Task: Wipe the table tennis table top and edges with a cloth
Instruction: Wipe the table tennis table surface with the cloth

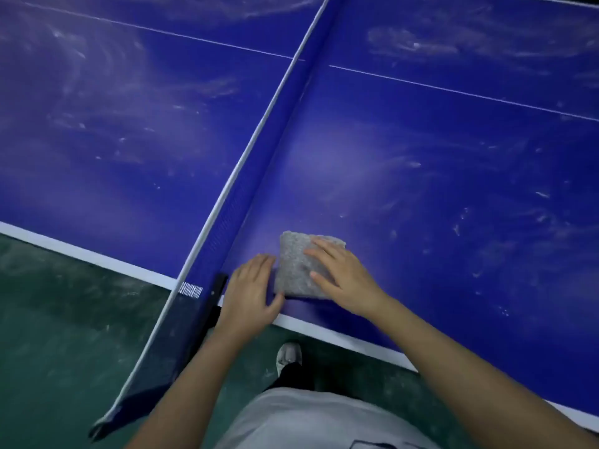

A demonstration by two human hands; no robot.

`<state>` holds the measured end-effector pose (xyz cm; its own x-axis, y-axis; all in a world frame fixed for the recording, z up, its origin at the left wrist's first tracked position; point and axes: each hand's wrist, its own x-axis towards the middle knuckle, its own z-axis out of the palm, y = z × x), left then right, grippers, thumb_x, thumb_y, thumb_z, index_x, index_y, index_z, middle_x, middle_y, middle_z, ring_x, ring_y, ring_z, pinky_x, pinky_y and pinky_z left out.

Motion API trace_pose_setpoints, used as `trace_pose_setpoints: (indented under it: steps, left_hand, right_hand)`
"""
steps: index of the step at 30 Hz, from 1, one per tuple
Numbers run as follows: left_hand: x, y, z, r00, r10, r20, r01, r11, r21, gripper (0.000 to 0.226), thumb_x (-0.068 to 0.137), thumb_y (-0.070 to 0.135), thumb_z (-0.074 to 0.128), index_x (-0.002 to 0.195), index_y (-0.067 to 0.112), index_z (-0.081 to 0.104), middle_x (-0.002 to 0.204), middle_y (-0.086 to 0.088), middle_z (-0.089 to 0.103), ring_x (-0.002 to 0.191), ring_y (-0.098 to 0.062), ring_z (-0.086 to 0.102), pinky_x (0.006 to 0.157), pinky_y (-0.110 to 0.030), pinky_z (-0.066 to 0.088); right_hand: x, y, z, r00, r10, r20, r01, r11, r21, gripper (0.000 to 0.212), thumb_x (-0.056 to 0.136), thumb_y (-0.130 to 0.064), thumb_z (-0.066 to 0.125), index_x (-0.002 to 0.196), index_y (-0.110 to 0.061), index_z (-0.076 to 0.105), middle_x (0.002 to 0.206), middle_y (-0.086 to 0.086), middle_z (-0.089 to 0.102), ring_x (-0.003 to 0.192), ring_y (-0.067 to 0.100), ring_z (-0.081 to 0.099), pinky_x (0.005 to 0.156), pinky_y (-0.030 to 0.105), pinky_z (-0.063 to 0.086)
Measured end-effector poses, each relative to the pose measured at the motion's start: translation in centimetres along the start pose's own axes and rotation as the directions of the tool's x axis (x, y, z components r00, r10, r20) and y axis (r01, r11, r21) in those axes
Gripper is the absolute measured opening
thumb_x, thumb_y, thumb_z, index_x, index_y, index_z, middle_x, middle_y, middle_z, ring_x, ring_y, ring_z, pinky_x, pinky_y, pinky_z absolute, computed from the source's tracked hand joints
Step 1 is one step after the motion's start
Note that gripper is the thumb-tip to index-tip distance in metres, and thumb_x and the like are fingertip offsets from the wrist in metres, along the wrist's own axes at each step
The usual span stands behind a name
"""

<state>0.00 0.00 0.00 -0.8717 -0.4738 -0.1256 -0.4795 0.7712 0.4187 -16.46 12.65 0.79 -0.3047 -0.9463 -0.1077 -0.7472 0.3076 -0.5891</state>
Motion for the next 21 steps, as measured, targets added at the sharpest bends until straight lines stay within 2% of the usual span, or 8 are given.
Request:
trace_pose_setpoints:
  steps: [2,4,7,9,11,14,18,21]
  left_hand:
    - [1.2,-1.2,0.4,0.999,-0.045,0.008,0.045,0.999,-0.017,0.073,0.081,0.047,0.028,0.134,0.001,0.046,0.14,-0.016,0.045,0.132,-0.03,0.041,0.107,-0.043,0.029]
    - [2.5,-2.1,1.0,0.999,-0.054,0.002,0.054,0.999,-0.004,0.072,0.083,0.046,0.024,0.136,0.001,0.044,0.144,-0.016,0.04,0.134,-0.03,0.037,0.11,-0.046,0.026]
    - [3.8,-2.8,1.8,0.998,-0.054,-0.037,0.053,0.998,-0.024,0.066,0.086,0.039,0.024,0.134,0.0,0.046,0.143,-0.018,0.041,0.133,-0.031,0.039,0.111,-0.047,0.022]
    - [4.0,-2.9,2.1,0.995,-0.071,-0.072,0.067,0.996,-0.06,0.059,0.088,0.032,0.027,0.131,-0.001,0.049,0.14,-0.018,0.045,0.131,-0.031,0.042,0.111,-0.045,0.021]
    - [4.2,-3.1,2.2,0.991,-0.081,-0.11,0.072,0.994,-0.081,0.055,0.088,0.027,0.03,0.13,-0.001,0.05,0.138,-0.018,0.047,0.128,-0.031,0.045,0.11,-0.04,0.019]
    - [4.4,-3.1,2.5,0.987,-0.071,-0.142,0.065,0.997,-0.048,0.054,0.085,0.025,0.035,0.128,-0.002,0.052,0.135,-0.019,0.05,0.124,-0.032,0.049,0.107,-0.041,0.02]
    - [4.7,-3.2,3.0,0.994,-0.078,-0.08,0.082,0.996,0.039,0.054,0.085,0.031,0.039,0.129,0.002,0.053,0.138,-0.016,0.048,0.126,-0.031,0.048,0.107,-0.044,0.024]
    - [4.7,-3.2,3.3,0.994,-0.092,-0.062,0.096,0.993,0.068,0.054,0.084,0.032,0.041,0.13,0.004,0.052,0.139,-0.014,0.048,0.128,-0.029,0.045,0.108,-0.045,0.025]
  right_hand:
    - [1.7,0.3,0.9,1.0,0.004,0.005,-0.004,0.999,-0.045,0.048,0.097,-0.032,0.047,0.143,-0.018,0.039,0.155,0.001,0.025,0.143,0.017,0.021,0.116,0.036,0.016]
    - [3.2,0.4,2.4,0.999,0.002,0.054,0.005,0.991,-0.131,0.055,0.097,-0.036,0.045,0.147,-0.018,0.031,0.158,0.001,0.018,0.145,0.016,0.013,0.118,0.032,0.004]
    - [5.2,0.3,4.8,0.995,-0.022,0.102,0.051,0.957,-0.287,0.064,0.097,-0.044,0.039,0.151,-0.018,0.016,0.159,0.0,0.008,0.147,0.015,0.001,0.116,0.029,-0.011]
    - [5.7,0.5,5.9,0.994,-0.034,0.101,0.069,0.924,-0.375,0.067,0.094,-0.048,0.039,0.15,-0.017,0.02,0.159,0.002,0.013,0.147,0.019,0.007,0.117,0.035,-0.007]
    - [6.2,1.0,6.1,0.993,-0.073,0.093,0.105,0.909,-0.403,0.068,0.09,-0.049,0.043,0.148,-0.016,0.03,0.156,0.003,0.023,0.145,0.022,0.019,0.117,0.04,0.003]
    - [8.6,2.5,4.9,0.986,-0.135,0.103,0.166,0.893,-0.418,0.07,0.085,-0.048,0.05,0.146,-0.017,0.035,0.154,0.004,0.03,0.143,0.022,0.025,0.116,0.04,0.01]
    - [14.5,5.5,2.5,0.984,-0.103,0.142,0.157,0.877,-0.455,0.071,0.088,-0.048,0.045,0.149,-0.018,0.025,0.157,0.005,0.02,0.145,0.023,0.017,0.116,0.039,0.005]
    - [20.0,8.7,-0.1,0.999,-0.003,0.052,0.027,0.886,-0.463,0.068,0.093,-0.046,0.043,0.151,-0.019,0.019,0.159,0.005,0.012,0.147,0.022,0.009,0.116,0.039,0.001]
